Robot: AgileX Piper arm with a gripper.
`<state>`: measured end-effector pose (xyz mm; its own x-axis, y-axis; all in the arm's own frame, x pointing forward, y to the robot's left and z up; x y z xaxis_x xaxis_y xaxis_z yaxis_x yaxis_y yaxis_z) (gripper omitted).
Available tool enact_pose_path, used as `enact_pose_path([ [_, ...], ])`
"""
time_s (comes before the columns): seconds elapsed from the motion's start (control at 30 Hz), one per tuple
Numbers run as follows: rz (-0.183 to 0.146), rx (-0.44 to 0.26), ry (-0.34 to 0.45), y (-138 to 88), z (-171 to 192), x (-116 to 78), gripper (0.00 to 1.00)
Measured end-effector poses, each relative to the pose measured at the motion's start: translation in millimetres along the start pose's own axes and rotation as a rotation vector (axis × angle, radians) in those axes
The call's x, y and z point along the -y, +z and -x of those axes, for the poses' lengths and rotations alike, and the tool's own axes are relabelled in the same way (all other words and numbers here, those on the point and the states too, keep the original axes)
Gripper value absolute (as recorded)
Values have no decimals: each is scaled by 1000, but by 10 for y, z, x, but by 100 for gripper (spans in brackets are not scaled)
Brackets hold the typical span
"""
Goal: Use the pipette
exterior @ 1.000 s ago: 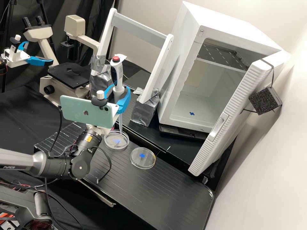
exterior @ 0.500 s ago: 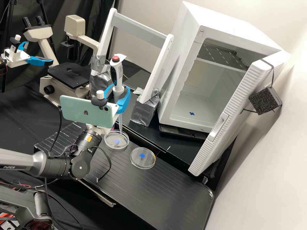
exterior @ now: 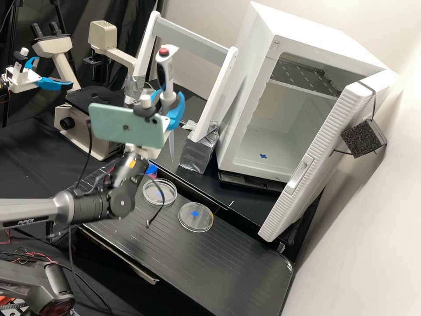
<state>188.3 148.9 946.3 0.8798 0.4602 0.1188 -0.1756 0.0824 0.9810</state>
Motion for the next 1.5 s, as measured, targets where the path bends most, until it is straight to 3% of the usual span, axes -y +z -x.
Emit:
enact_pose_path([
  [0.1,-37,78,-4,-133,-206,-140,0],
  [0.2,-72,92,-6,-237,-380,-230,0],
  [0.53,-78,20,40,-393,-582,-423,0],
  [0.7,-105,-81,-15,-718,-759,-398,0],
  [0.87,-93,-133,-109,-995,-960,-279,0],
  [1.03,-79,-98,-193,-1053,-1161,-80,0],
  [1.23,-64,-8,-251,-923,-1416,122,0],
  [1.37,-49,65,-256,-761,-1561,169,0],
  [1.5,-58,124,-247,-641,-1662,160,0],
])
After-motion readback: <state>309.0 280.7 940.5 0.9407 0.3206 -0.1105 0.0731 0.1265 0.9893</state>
